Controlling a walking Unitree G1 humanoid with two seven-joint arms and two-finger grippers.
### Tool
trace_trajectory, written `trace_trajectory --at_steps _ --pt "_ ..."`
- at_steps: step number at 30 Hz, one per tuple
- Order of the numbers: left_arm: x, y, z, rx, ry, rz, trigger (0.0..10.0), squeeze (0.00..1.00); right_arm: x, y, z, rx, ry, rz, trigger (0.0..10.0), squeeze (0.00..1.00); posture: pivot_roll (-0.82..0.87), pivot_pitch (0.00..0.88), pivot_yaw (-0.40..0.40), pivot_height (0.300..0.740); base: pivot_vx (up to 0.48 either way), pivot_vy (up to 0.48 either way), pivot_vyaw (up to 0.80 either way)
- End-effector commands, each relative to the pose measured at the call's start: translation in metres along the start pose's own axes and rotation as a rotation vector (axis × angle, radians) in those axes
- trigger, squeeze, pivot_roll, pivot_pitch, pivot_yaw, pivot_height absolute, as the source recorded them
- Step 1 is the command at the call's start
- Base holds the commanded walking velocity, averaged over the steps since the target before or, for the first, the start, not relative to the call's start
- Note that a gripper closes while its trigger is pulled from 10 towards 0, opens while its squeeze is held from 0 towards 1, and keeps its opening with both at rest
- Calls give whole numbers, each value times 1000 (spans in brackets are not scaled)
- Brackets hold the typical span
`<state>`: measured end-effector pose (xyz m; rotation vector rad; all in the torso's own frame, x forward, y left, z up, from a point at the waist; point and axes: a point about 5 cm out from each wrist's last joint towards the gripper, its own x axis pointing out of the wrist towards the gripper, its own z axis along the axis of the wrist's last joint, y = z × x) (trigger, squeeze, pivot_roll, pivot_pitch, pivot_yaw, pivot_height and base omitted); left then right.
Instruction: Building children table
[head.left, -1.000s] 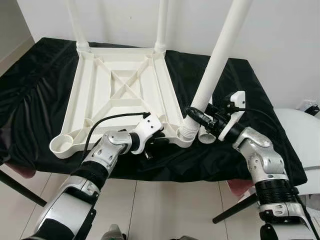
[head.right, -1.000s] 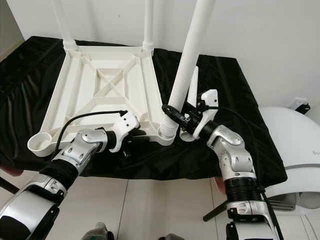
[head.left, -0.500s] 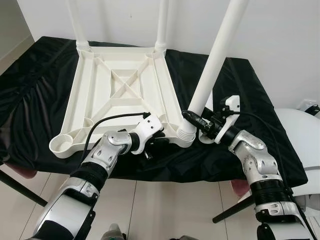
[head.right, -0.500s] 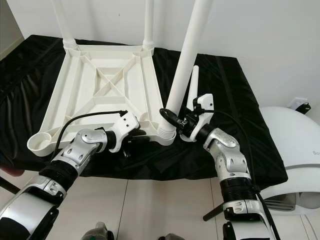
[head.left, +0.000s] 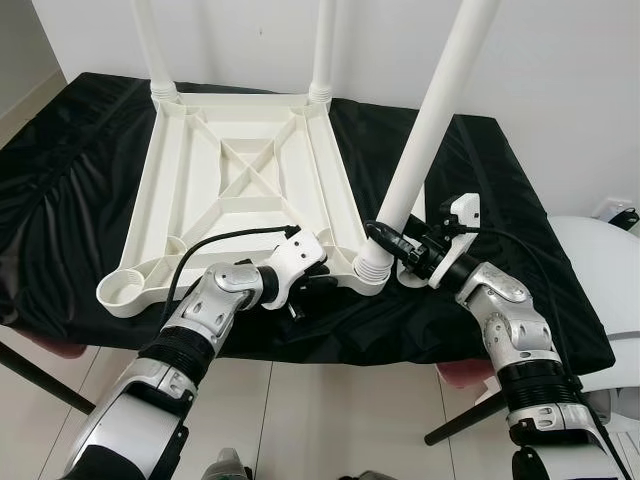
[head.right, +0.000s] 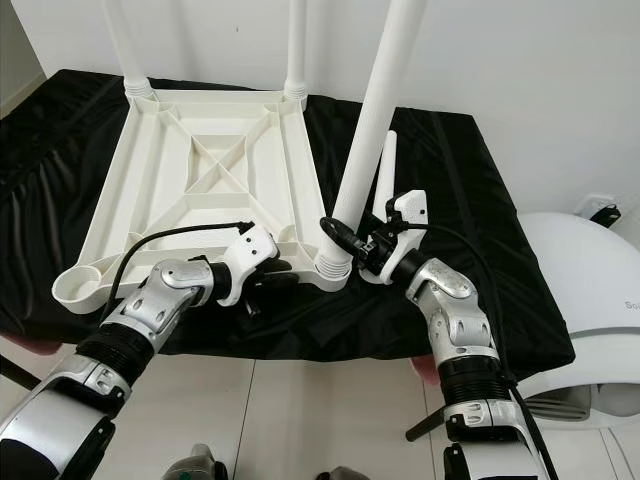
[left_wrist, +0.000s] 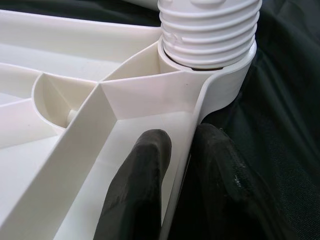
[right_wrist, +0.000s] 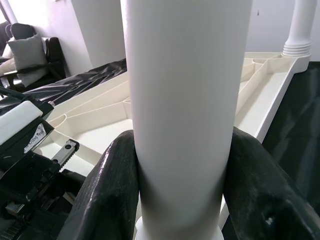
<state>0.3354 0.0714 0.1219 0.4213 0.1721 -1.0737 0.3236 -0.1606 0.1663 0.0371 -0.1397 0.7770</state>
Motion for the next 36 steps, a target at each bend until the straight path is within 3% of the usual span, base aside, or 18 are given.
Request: trace_trajectory --at_steps 1,18,36 --pt "0 2 8 28 -21 15 10000 0 -3 6 -10 -1 43 23 10000 0 17 34 -50 740 0 0 0" --pt "-2 2 12 30 -29 14 10000 0 -9 20 -19 -33 68 70 10000 0 18 41 -50 740 0 0 0" --pt "-3 2 16 36 -34 12 10000 0 -9 3 -27 -2 94 -63 10000 0 21 41 -49 740 0 0 0"
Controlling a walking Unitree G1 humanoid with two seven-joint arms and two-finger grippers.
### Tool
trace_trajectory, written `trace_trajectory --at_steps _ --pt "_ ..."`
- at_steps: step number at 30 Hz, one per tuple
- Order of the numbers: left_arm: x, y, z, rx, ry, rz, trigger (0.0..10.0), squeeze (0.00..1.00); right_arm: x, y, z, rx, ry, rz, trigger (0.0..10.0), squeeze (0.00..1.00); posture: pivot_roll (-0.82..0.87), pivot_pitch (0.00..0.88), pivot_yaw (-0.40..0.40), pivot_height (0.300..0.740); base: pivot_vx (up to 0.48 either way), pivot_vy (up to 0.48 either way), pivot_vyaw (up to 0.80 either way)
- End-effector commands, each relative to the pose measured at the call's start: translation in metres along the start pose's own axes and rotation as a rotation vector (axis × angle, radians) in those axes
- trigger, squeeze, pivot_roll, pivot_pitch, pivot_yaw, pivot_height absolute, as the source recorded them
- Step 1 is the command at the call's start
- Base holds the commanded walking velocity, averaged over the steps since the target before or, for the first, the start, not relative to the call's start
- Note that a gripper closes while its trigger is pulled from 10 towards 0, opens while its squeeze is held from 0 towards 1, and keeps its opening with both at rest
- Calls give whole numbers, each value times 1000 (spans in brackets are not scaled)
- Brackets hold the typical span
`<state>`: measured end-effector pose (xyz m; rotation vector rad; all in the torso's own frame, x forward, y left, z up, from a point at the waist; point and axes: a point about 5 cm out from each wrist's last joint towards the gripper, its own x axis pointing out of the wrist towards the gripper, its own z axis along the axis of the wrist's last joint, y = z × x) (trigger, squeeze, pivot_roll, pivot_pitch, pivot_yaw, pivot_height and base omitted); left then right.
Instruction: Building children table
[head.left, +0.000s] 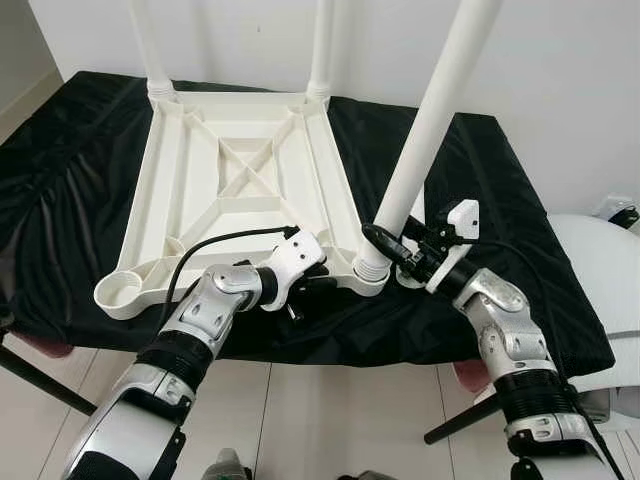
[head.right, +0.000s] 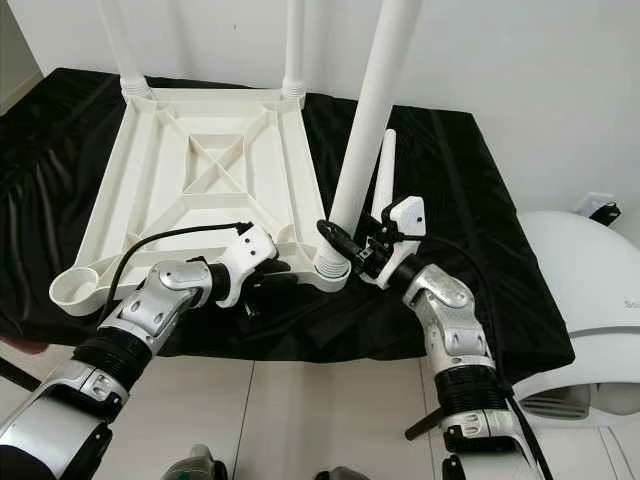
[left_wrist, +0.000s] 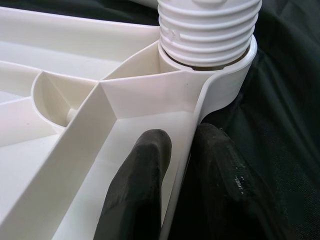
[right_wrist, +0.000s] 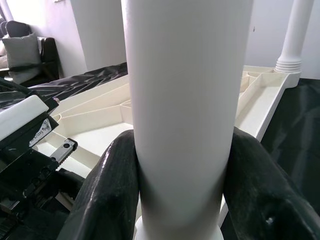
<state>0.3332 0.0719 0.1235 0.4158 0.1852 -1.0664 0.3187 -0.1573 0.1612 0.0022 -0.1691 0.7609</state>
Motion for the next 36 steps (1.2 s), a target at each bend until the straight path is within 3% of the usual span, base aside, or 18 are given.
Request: trace_trajectory --at_steps 1,15,21,36 --pt "-1 3 15 48 -45 8 10000 0 -8 -1 -23 44 114 -41 10000 0 21 40 -49 740 0 0 0" --pt "-2 3 16 51 -46 7 10000 0 -14 4 -30 47 159 15 10000 0 18 34 -46 740 0 0 0" --pt "-1 3 17 55 -47 6 10000 0 -18 -2 -30 36 184 8 10000 0 15 29 -44 740 0 0 0" --pt "-1 3 19 58 -53 5 10000 0 -7 2 -40 61 183 5 10000 0 23 28 -42 740 0 0 0"
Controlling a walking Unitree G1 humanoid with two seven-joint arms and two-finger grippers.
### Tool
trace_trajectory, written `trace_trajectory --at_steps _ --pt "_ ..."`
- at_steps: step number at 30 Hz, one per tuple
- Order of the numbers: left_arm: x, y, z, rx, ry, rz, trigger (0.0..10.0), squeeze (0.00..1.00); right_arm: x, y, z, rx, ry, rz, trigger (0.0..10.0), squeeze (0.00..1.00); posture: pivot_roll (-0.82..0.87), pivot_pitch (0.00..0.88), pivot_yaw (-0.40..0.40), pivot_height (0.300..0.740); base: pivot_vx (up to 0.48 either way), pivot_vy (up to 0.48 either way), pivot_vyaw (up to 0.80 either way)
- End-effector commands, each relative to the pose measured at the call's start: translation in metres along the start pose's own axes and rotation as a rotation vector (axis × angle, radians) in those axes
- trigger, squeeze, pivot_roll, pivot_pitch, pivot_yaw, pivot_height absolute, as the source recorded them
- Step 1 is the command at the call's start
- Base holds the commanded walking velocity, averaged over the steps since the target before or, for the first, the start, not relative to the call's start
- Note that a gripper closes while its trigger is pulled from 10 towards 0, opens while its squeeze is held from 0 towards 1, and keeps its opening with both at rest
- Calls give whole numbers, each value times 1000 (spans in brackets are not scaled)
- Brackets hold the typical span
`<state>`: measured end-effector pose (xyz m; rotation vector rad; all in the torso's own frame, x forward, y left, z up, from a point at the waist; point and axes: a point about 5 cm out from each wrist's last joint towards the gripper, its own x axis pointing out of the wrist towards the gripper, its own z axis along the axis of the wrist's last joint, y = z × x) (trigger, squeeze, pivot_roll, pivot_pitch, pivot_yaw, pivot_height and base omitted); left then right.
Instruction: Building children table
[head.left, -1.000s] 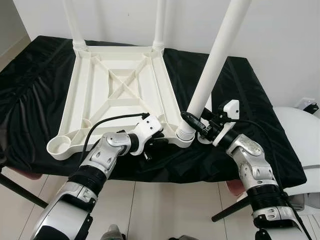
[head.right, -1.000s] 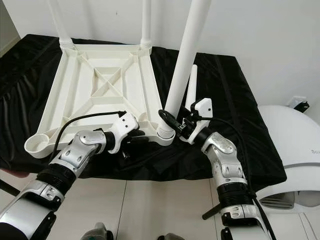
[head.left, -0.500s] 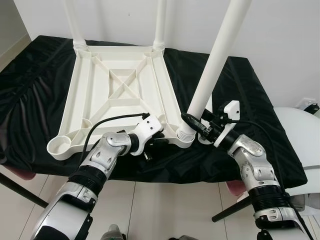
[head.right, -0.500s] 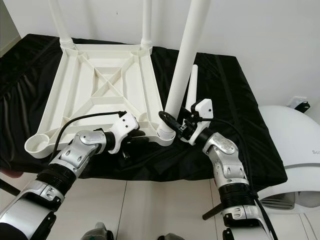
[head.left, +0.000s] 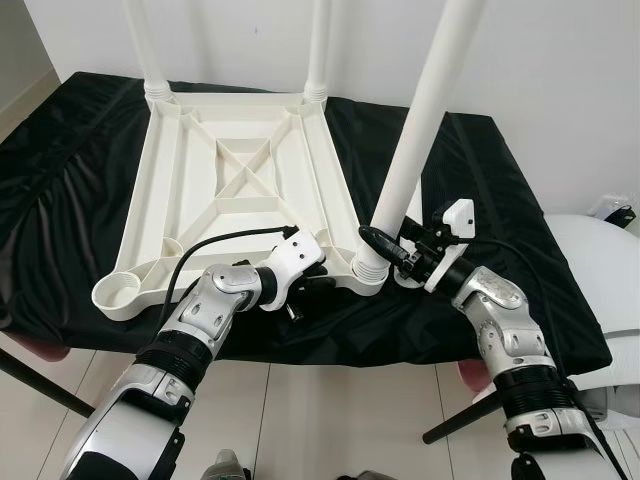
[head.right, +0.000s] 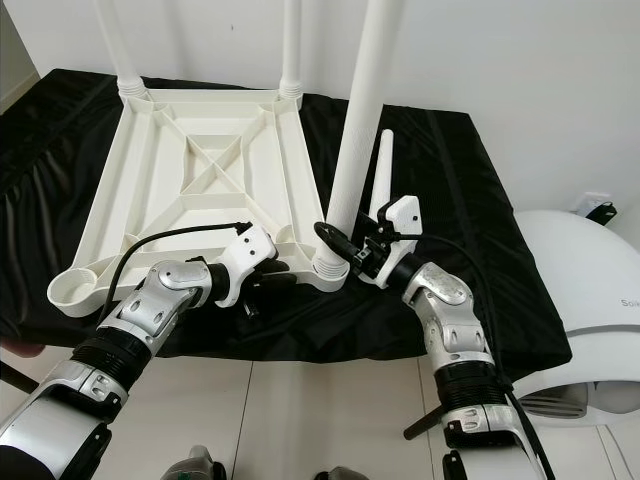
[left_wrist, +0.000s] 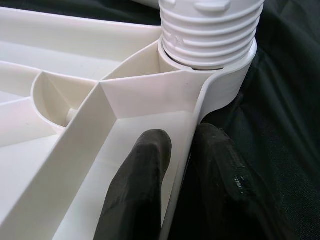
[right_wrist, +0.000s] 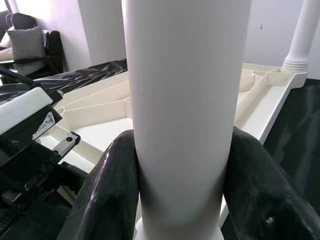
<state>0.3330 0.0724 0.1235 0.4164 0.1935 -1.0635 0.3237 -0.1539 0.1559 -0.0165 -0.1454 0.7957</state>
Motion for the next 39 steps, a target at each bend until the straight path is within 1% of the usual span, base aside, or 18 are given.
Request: trace_trajectory --at_steps 1,3,4,5,11,12,16,19,21,26,27,29,30,31,34,39 --pt "-1 3 19 62 -60 4 10000 0 -11 3 -35 72 155 -29 10000 0 23 28 -42 740 0 0 0" --pt "-2 3 19 62 -61 5 10000 0 -11 4 -35 133 127 -24 10000 0 23 29 -42 740 0 0 0" --pt "-2 3 19 62 -61 5 10000 0 -11 4 -35 133 127 -24 10000 0 23 29 -42 740 0 0 0" --pt "-2 4 19 64 -60 7 10000 0 -12 4 -34 152 107 -10 10000 0 26 29 -42 740 0 0 0" --pt "-2 4 19 63 -59 8 10000 0 -15 4 -34 173 102 21 10000 0 26 31 -41 740 0 0 0" --pt "-2 4 19 63 -59 8 10000 0 -18 5 -35 178 108 47 10000 0 24 32 -39 740 0 0 0" --pt "-3 4 19 64 -60 8 10000 0 -21 4 -37 178 117 62 10000 0 24 33 -39 740 0 0 0" --pt "-3 4 20 64 -61 8 10000 0 -23 1 -37 155 135 88 10000 0 23 33 -38 740 0 0 0" --pt "-2 4 20 64 -63 8 10000 0 -22 -1 -35 120 148 114 10000 0 22 33 -38 740 0 0 0" --pt "-2 4 21 65 -64 8 10000 0 -20 -3 -33 95 156 114 10000 0 21 33 -38 740 0 0 0" --pt "-2 4 21 65 -67 9 10000 0 -13 -5 -30 68 146 103 10000 0 23 33 -41 740 0 0 0" --pt "-2 4 21 65 -67 9 10000 0 -13 -5 -30 68 146 103 10000 0 23 33 -41 740 0 0 0" --pt "-2 4 22 65 -68 10 10000 0 -10 -5 -30 59 143 93 10000 0 23 33 -40 740 0 0 0" --pt "-2 4 22 65 -68 10 10000 0 -10 -5 -30 59 143 93 10000 0 23 33 -40 740 0 0 0" --pt "-2 4 22 66 -69 11 10000 0 -1 -2 -30 67 138 81 10000 0 27 34 -42 740 0 0 0" --pt "-3 4 22 67 -69 13 10000 0 2 -1 -32 74 139 68 10000 0 28 35 -41 740 0 0 0"
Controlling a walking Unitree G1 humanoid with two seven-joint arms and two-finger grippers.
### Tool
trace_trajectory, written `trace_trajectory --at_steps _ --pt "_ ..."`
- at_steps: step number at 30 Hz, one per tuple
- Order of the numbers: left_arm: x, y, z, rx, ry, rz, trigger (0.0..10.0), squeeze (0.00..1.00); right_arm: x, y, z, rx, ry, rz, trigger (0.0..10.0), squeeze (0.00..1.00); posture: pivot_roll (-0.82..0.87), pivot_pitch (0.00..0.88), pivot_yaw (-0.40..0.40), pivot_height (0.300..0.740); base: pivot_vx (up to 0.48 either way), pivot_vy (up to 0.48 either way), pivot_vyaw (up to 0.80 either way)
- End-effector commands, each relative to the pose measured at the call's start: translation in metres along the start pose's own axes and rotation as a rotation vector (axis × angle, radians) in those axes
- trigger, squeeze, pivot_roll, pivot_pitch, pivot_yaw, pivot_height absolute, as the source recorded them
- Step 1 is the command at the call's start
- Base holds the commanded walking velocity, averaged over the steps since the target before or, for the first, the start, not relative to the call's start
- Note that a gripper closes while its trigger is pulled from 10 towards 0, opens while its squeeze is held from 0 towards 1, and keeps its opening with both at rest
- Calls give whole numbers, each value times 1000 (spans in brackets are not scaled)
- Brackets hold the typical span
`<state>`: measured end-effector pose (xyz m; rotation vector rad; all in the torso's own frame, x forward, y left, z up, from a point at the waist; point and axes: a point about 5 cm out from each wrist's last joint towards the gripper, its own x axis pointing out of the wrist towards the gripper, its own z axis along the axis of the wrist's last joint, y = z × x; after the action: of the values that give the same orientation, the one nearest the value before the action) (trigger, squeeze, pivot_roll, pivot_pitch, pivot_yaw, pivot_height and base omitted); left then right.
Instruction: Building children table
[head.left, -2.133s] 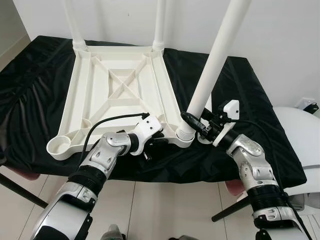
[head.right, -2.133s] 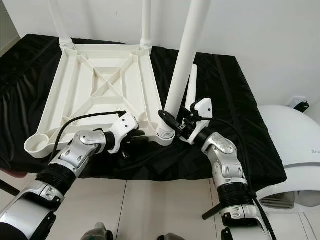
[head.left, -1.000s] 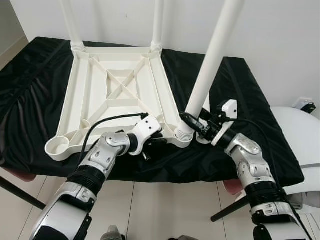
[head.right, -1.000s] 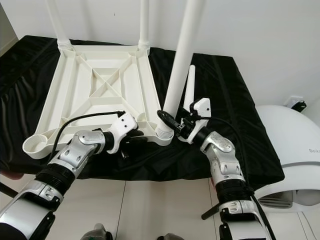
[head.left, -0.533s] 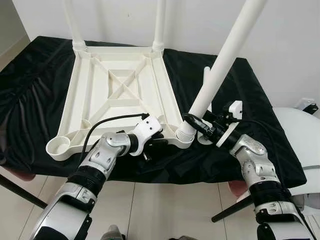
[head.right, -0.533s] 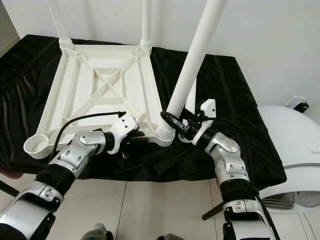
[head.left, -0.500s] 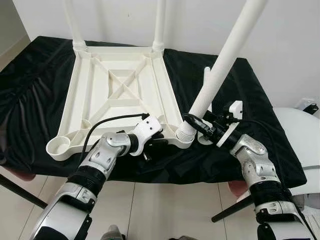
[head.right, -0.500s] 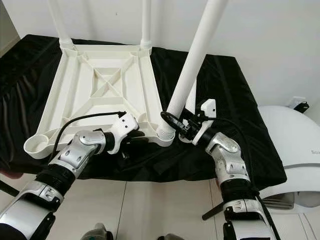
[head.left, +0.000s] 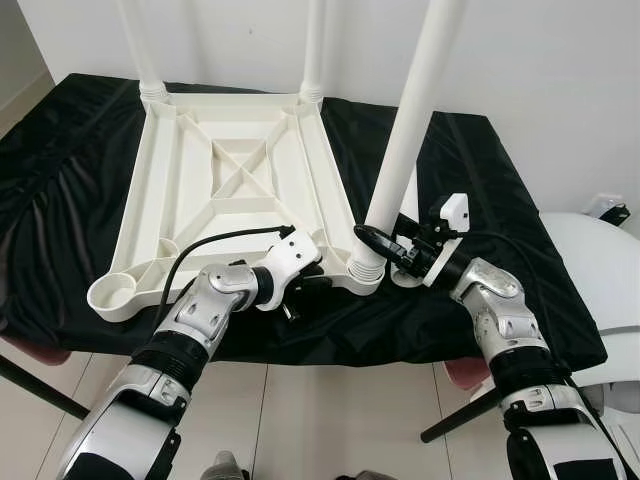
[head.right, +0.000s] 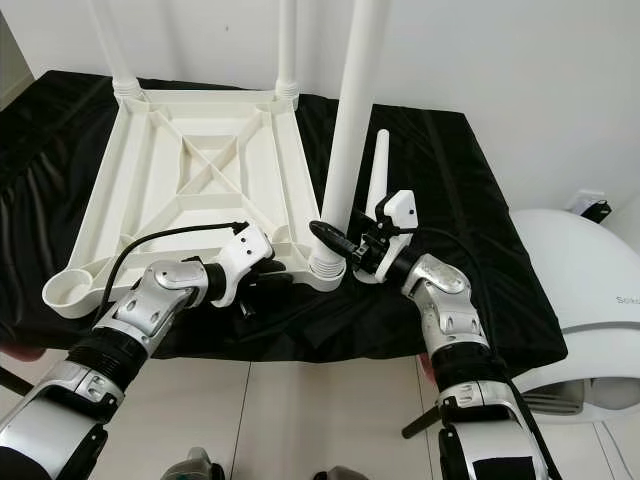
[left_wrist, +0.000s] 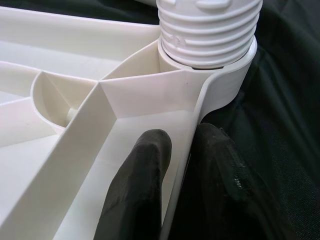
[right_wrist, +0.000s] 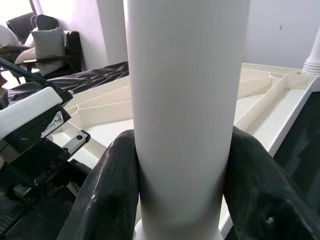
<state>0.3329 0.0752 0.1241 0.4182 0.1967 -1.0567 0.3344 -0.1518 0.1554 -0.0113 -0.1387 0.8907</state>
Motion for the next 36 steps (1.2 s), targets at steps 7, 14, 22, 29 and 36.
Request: trace_trajectory --at_steps 7,14,22,29,36 --pt "-1 3 23 69 -75 8 10000 0 -4 4 -35 84 149 -68 10000 0 29 36 -39 740 0 0 0" --pt "-1 3 25 72 -79 6 10000 0 -8 -2 -44 114 186 -153 10000 0 23 37 -37 740 0 0 0" --pt "-1 2 25 76 -81 4 10000 0 -15 5 -45 91 137 -132 10000 0 23 39 -39 740 0 0 0" --pt "-1 3 26 77 -82 5 10000 0 -21 10 -47 83 129 -119 10000 0 22 38 -38 740 0 0 0" --pt "-2 3 26 80 -82 5 10000 0 -28 10 -53 74 148 -135 10000 0 19 35 -34 740 0 0 0"
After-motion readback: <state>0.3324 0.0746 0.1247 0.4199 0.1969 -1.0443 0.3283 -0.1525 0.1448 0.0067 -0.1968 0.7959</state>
